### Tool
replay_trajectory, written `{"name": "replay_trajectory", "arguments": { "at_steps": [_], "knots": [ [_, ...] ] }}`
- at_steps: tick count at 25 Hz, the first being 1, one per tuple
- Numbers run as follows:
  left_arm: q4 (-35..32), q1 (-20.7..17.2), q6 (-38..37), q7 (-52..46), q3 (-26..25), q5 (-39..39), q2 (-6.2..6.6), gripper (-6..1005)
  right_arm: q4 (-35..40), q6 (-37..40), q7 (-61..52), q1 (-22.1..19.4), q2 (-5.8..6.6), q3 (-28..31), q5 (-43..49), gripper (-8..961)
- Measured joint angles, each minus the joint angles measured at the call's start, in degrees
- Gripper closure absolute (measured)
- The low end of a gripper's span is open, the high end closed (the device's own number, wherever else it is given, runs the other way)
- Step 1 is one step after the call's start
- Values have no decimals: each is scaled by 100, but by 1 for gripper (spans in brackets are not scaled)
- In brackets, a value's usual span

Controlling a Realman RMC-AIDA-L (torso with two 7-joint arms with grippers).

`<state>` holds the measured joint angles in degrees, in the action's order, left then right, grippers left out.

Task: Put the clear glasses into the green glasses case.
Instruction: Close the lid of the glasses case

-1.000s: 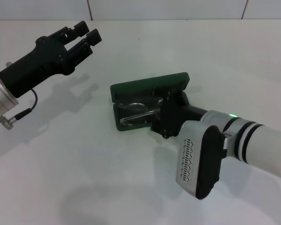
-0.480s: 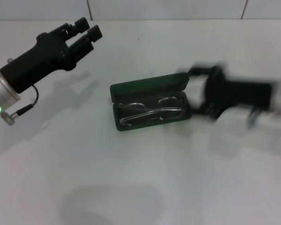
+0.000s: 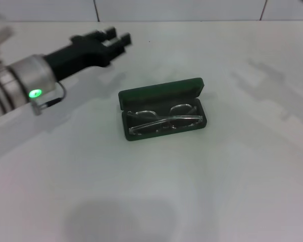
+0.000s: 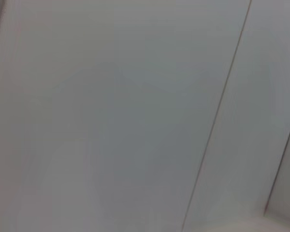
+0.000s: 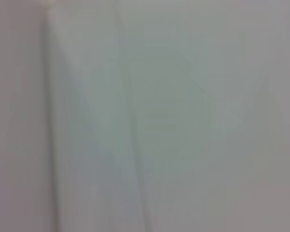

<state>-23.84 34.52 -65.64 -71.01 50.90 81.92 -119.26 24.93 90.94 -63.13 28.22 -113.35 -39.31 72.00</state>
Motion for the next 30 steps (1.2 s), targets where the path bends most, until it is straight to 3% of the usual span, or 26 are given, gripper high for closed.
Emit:
{"name": "replay_trajectory", "arguments": {
  "at_steps": [6, 12, 23, 30],
  "knots": [
    [9, 683, 1157, -822, 1108, 542, -29, 541, 51, 18, -9, -127, -79, 306, -21, 348],
    [-26, 871, 1335, -1114, 2024, 548, -25, 541, 8, -42, 15, -131, -107, 337, -75, 349],
    [-44, 769, 1088, -1172, 2161, 684, -23, 541, 0, -52, 19, -119, -135, 346, -81, 349],
    [-89, 600, 542, -1085, 2167, 780, -19, 541, -15, -53, 29, -128, -162, 349, -92, 349]
  ]
}}
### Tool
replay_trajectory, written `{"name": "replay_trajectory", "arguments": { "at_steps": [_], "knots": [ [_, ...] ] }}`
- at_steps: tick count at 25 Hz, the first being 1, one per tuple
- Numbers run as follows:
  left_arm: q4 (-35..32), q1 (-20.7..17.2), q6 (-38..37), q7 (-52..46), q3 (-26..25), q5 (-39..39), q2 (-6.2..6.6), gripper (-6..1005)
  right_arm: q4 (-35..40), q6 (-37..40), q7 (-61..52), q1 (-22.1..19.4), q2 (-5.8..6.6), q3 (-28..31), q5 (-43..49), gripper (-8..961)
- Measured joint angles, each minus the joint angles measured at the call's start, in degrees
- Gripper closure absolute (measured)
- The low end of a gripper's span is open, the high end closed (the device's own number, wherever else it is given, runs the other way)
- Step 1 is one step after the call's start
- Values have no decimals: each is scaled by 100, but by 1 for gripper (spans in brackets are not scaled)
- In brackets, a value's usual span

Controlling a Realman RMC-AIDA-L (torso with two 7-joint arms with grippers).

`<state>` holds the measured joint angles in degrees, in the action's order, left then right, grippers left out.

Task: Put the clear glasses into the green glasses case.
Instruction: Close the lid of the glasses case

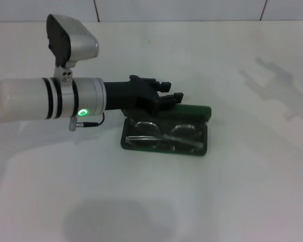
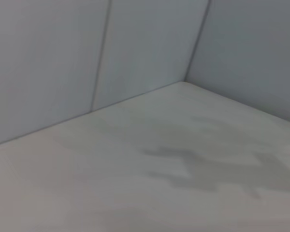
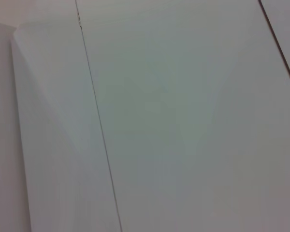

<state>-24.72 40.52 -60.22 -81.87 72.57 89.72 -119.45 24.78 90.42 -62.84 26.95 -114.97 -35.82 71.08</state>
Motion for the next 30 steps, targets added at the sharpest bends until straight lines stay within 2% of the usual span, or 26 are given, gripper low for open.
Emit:
{"name": "replay_trajectory", "arguments": {
  "at_steps": [12, 30],
  "knots": [
    [-170, -587, -329, 629, 12, -74, -50, 542, 45, -222, 13, 76, -24, -45, 17, 350],
    [-123, -745, -550, 1043, 11, -352, -47, 537, 54, -365, 136, 247, -25, -74, 59, 349]
  ]
}}
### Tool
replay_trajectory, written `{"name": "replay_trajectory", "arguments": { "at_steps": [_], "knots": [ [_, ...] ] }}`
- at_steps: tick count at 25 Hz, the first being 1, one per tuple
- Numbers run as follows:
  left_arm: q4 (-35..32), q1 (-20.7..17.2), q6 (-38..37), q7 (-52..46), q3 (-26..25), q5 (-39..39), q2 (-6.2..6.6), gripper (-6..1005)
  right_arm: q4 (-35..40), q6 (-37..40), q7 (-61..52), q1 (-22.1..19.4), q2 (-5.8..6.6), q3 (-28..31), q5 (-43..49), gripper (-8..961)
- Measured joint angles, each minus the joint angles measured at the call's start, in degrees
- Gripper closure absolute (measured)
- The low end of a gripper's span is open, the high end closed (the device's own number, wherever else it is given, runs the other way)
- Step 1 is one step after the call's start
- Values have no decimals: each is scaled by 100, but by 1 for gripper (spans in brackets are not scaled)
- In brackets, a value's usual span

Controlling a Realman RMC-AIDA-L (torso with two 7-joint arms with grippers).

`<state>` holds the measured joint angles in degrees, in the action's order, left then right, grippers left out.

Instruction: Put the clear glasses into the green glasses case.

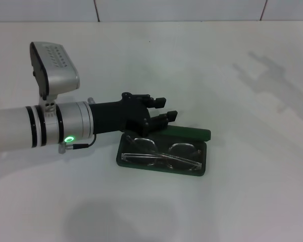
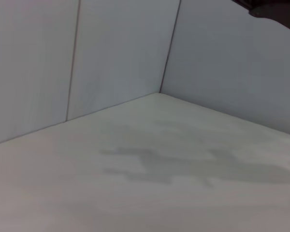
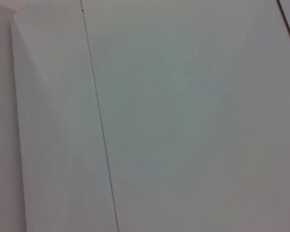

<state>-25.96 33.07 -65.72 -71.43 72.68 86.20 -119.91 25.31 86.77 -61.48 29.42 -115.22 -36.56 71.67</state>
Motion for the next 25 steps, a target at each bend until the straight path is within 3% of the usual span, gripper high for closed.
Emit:
{"name": "replay_trajectory", "arguments": {
  "at_steps": [18, 25],
  "knots": [
    [28, -141, 28, 334, 211, 165, 11, 531, 0, -220, 111, 137, -9, -1, -14, 343],
    [-28, -229, -598, 744, 166, -604, 20, 528, 105, -147, 223, 156, 10, -490, 16, 338]
  ]
}}
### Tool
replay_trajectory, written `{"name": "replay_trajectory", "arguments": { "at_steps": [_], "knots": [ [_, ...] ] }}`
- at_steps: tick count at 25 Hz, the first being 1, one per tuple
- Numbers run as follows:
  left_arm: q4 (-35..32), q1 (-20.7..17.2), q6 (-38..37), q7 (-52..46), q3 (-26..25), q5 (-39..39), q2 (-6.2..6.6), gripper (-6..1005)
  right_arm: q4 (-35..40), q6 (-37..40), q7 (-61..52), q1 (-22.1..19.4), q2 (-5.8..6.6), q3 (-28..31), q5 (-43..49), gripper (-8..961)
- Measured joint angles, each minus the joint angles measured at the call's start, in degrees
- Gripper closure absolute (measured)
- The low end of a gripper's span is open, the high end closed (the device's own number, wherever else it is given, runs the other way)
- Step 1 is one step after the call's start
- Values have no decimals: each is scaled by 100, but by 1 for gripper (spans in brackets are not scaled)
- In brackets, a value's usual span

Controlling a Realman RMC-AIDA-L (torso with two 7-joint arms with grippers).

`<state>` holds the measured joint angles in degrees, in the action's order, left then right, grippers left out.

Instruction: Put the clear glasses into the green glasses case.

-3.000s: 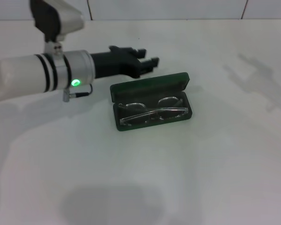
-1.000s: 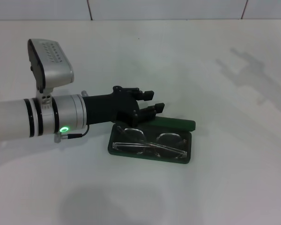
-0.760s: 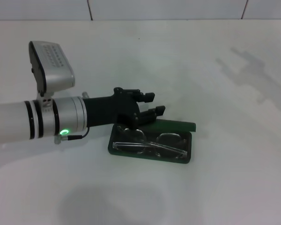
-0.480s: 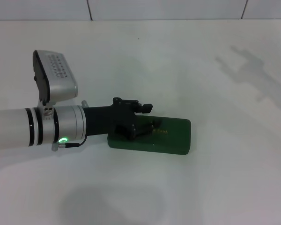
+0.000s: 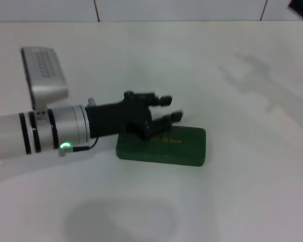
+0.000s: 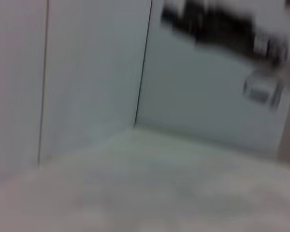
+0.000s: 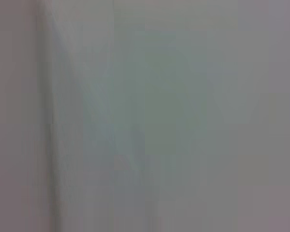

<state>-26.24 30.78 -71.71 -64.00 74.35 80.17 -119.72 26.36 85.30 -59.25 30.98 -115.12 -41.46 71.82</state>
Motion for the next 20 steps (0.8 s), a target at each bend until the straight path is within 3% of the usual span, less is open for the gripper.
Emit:
{"name": "replay_trajectory", "arguments": {
  "at_steps": [2, 7, 9, 11, 14, 15, 17, 20],
  "knots": [
    [-7, -24, -322, 8, -6, -322, 25, 527, 214, 240, -11, -41, 69, -459, 132, 336],
    [-20, -176, -1270, -61, -257, -795, 120, 526, 760, 741, -704, 59, 415, -1526, 865, 332],
    [-53, -273, -1527, -29, -439, -793, 135, 525, 802, 830, -769, 104, 447, -1619, 1118, 331],
    [-130, -408, -1657, 8, -526, -781, 171, 442, 881, 915, -735, 115, 388, -1633, 1454, 329],
    [-285, -641, -1773, 51, -624, -819, 228, 317, 1026, 988, -631, 90, 286, -1637, 1814, 230],
    [-318, -686, -1801, 71, -649, -816, 231, 287, 1232, 1003, -513, 22, 151, -1629, 2119, 197],
    [-374, -779, -1878, 157, -682, -785, 232, 227, 1358, 978, -482, -35, 62, -1614, 2211, 131],
    [-391, -866, -1995, 399, -658, -753, 231, 136, 1441, 961, -436, -91, 16, -1600, 2224, 93]
  ]
}}
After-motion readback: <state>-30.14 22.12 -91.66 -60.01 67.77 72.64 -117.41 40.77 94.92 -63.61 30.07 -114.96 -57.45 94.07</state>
